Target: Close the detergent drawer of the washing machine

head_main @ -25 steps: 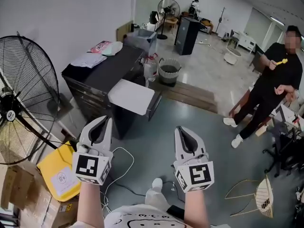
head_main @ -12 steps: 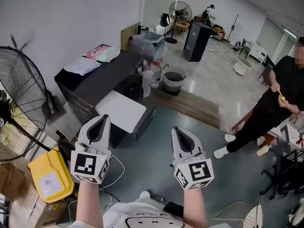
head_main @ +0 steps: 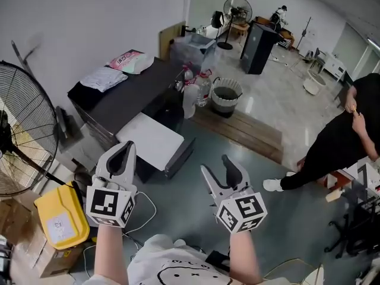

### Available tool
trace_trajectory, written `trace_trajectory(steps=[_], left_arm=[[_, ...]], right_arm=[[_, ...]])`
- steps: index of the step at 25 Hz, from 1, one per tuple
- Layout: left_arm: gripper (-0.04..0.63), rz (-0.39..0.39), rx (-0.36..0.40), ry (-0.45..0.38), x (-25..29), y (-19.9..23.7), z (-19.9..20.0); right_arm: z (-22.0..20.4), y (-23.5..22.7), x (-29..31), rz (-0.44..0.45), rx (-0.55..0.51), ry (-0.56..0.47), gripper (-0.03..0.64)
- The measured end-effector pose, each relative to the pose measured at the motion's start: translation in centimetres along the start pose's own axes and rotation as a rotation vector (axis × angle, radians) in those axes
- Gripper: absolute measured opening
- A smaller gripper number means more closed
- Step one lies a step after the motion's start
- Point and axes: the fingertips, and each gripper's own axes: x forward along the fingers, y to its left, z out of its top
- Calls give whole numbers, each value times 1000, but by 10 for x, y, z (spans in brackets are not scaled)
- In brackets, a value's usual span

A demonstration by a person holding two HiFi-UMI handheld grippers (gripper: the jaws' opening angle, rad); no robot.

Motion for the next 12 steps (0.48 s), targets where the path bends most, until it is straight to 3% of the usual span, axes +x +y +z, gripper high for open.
trace_trajectory(steps=[6, 12], left_arm=[[18, -11, -9, 32, 18, 5, -18], [18, -33, -25, 72, 41, 19, -38]], right_arm=[[-31, -8, 21, 13, 50, 77, 258], [-70, -15, 46, 20, 198, 146, 258]])
